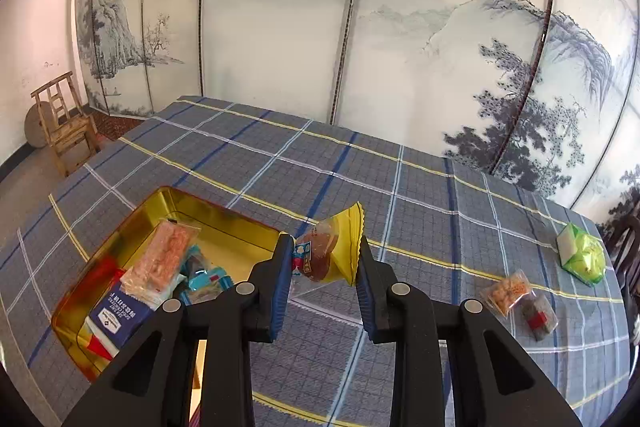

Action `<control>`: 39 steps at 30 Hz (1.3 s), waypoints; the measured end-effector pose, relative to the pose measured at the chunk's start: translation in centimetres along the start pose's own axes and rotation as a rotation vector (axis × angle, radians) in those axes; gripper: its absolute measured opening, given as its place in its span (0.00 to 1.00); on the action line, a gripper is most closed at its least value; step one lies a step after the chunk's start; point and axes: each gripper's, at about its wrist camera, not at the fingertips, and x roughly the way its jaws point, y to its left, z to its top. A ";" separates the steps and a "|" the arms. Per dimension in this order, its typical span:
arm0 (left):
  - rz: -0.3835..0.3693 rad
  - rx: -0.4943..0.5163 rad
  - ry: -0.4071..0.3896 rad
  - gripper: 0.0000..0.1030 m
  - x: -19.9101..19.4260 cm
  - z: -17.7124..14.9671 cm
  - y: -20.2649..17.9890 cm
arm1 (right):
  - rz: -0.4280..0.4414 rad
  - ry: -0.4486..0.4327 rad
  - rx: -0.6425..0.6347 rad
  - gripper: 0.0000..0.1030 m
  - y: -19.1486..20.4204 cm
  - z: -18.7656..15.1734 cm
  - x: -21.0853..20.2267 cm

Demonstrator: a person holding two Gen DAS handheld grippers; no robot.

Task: Organize snacks
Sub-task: 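Carry the yellow-wrapped snack into the tin and open the right gripper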

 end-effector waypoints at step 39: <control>0.019 -0.021 0.040 0.99 0.5 -1.2 1.4 | 0.204 0.140 -0.093 0.30 8.1 -6.1 1.5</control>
